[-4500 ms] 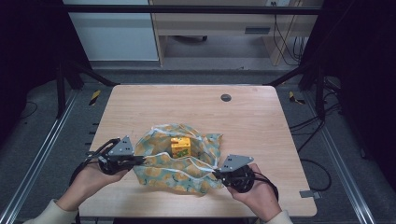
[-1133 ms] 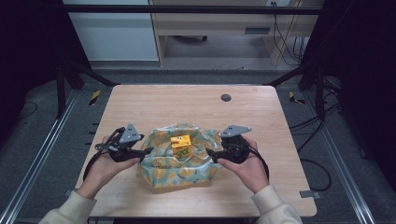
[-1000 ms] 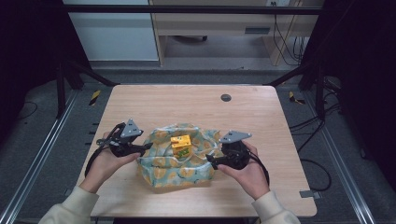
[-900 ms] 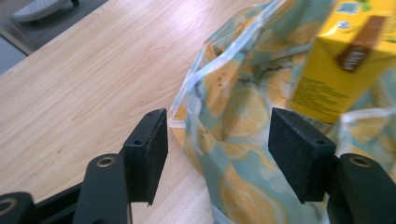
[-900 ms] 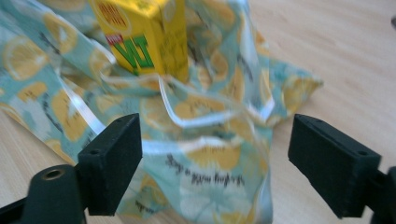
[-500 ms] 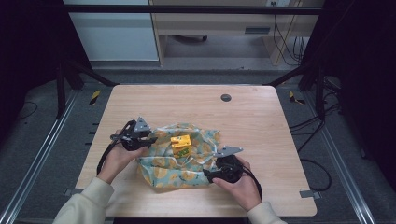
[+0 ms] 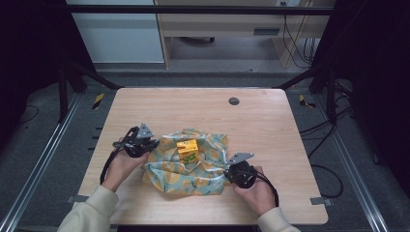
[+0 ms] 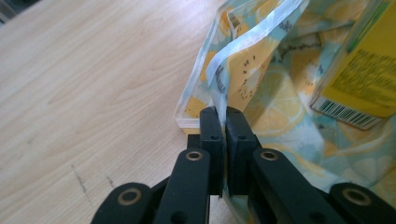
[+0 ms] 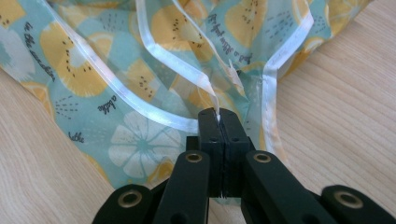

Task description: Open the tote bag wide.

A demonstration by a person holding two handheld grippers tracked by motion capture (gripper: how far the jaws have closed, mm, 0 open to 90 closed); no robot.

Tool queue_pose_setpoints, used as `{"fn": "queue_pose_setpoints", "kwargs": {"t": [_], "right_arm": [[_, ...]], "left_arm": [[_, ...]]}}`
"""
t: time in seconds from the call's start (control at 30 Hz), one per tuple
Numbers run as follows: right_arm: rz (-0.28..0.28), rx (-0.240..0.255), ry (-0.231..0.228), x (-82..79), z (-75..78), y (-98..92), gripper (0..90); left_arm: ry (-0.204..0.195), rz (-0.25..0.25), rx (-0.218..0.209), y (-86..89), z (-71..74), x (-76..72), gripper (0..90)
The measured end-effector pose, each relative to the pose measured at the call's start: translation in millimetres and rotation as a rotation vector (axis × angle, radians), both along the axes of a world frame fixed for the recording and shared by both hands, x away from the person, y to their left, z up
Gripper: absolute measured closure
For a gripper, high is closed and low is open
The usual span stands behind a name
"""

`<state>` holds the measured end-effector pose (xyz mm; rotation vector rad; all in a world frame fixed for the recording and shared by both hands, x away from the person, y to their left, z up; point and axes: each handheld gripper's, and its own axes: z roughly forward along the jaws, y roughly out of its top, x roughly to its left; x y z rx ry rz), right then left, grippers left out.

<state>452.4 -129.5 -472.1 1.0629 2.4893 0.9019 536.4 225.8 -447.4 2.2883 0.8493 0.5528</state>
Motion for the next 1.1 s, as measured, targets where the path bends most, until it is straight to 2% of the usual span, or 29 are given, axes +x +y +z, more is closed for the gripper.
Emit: {"fn": "queue_pose_setpoints", "kwargs": {"t": [0.07,0.47,0.73,1.1], "right_arm": [[0.000,-0.011,0.007,0.7,-1.4,-1.5,90.0],[-0.013,-0.044,0.044,0.6,-8.2,-10.2,90.0],[-0.018,-0.051,0.053,-1.4,-10.0,-12.6,90.0],[-0.013,-0.065,0.062,-3.2,-11.2,-11.9,90.0]], "left_arm": [[0.004,0.001,0.014,1.1,-4.5,0.7,87.9],[0.034,0.015,0.015,11.0,-21.5,4.6,89.6],[0.026,0.004,0.071,6.7,-28.3,3.3,89.8],[0.027,0.016,0.064,10.7,-30.9,4.2,89.7]]}}
